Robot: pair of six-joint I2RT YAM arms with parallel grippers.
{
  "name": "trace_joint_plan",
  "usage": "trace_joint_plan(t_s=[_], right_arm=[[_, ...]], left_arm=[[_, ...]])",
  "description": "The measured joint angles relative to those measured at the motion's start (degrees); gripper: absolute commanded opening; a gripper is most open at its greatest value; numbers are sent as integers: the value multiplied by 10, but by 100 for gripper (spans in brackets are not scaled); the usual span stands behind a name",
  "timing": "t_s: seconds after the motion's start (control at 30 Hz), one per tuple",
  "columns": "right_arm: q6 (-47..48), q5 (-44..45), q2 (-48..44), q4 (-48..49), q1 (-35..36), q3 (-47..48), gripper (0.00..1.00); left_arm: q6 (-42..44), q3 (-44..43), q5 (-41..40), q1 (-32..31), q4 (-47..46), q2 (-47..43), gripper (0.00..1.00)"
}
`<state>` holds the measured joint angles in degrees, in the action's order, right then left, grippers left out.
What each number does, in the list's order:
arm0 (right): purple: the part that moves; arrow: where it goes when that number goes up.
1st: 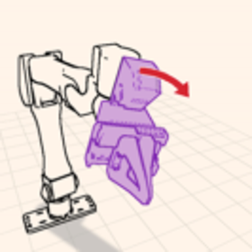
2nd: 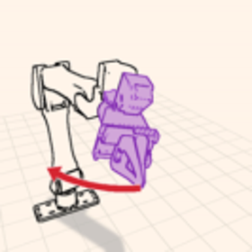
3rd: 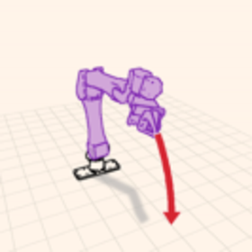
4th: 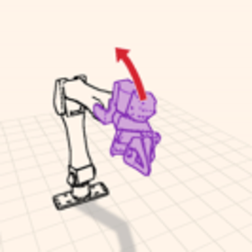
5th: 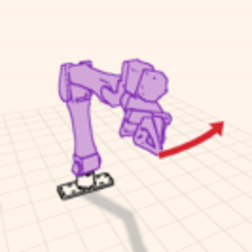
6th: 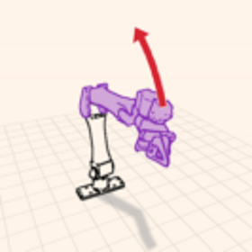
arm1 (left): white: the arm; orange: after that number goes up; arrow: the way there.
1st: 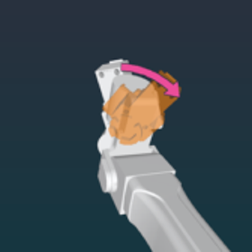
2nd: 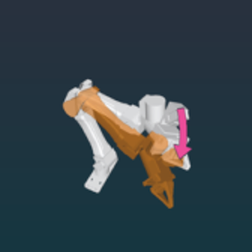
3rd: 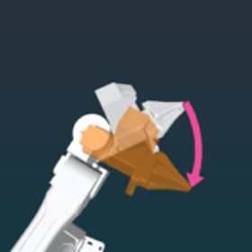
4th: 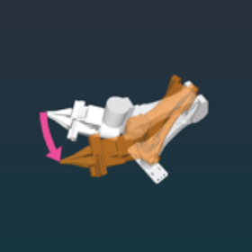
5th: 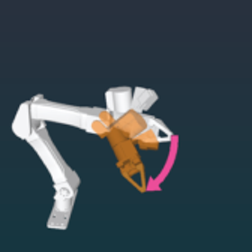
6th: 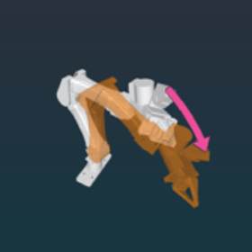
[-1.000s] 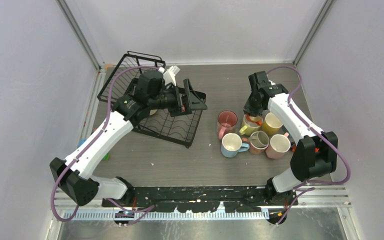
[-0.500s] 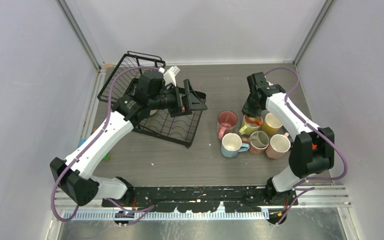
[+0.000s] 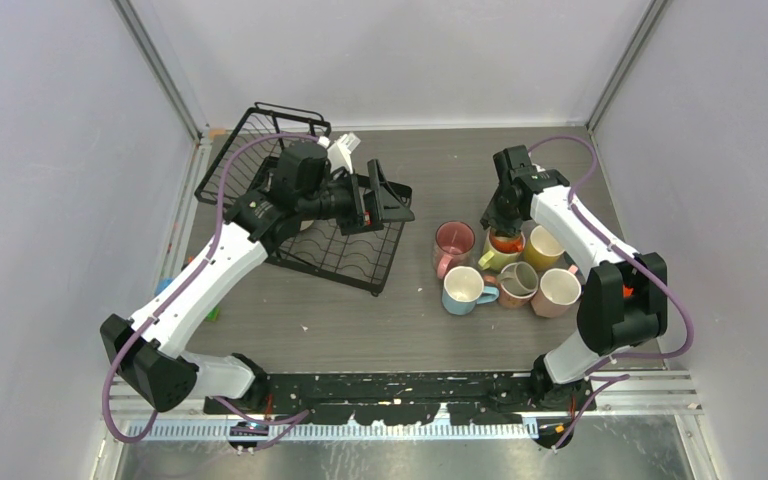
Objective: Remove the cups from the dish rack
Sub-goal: Place the cup at the center of the board, then move the cup to the dish rack.
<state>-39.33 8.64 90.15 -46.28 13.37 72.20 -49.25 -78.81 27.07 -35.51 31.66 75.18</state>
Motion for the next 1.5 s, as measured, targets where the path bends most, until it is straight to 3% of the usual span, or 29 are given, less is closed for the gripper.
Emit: trace_joint_plan(t_s=[1.5], right_arm=[[0, 17, -31, -23, -1, 7, 46]], left_arm=[[1, 0, 0, 0, 0, 3, 100]])
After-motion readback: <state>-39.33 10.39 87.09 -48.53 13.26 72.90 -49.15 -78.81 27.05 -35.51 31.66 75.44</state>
